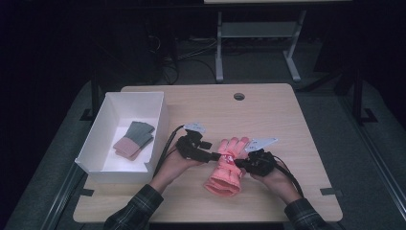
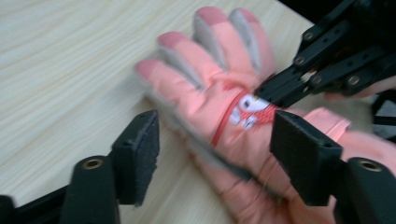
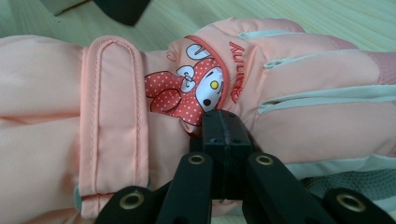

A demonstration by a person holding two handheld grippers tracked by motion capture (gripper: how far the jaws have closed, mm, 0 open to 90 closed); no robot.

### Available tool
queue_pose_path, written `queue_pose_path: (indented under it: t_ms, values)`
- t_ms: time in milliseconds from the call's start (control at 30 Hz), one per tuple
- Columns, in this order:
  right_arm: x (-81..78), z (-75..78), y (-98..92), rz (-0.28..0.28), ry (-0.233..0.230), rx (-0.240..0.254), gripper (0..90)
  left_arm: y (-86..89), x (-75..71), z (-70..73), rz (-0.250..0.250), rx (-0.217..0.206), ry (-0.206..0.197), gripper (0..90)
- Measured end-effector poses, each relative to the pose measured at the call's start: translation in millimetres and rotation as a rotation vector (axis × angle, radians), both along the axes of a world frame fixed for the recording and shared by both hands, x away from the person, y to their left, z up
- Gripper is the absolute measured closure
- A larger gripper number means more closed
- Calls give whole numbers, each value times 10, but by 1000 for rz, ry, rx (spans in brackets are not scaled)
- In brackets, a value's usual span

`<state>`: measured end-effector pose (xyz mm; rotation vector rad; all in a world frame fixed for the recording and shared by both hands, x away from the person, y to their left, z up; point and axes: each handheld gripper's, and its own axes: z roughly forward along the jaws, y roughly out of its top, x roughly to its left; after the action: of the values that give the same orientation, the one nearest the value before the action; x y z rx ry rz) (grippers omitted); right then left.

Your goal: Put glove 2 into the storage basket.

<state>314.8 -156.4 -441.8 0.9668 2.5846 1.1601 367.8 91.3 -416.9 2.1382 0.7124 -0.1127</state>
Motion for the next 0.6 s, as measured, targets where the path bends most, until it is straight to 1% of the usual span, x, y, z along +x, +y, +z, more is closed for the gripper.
queue_pose_path:
  t_ms: [67,133,167,233,333,367,400,500,533,600]
  values:
    - [-2,0,0,-1,-1,0,900,-79,26,-26,-7,6,15,245]
    - [-9,-1,1,-4,0,1,900,-141,42,-61,-9,-3,43,198]
    - [-12,-2,2,-5,-1,1,900,-165,46,-78,-16,-5,52,190]
    - [-13,-4,-2,-6,-2,4,900,-192,55,-108,-25,9,63,173]
    - [-17,-7,-11,-3,-6,5,900,-198,69,-146,-19,-4,89,166]
    - [-21,-10,-14,-2,-10,6,900,-195,75,-161,-24,-1,95,163]
    - [-26,-12,-15,-3,-12,7,900,-206,70,-180,-17,-8,111,163]
    - [-32,-14,-19,-4,-12,7,900,-247,73,-243,-20,-6,133,151]
    - [-36,-13,-17,-4,-12,6,900,-261,77,-264,-24,2,132,143]
    - [-39,-14,-18,-5,-13,6,900,-292,81,-307,-34,13,146,141]
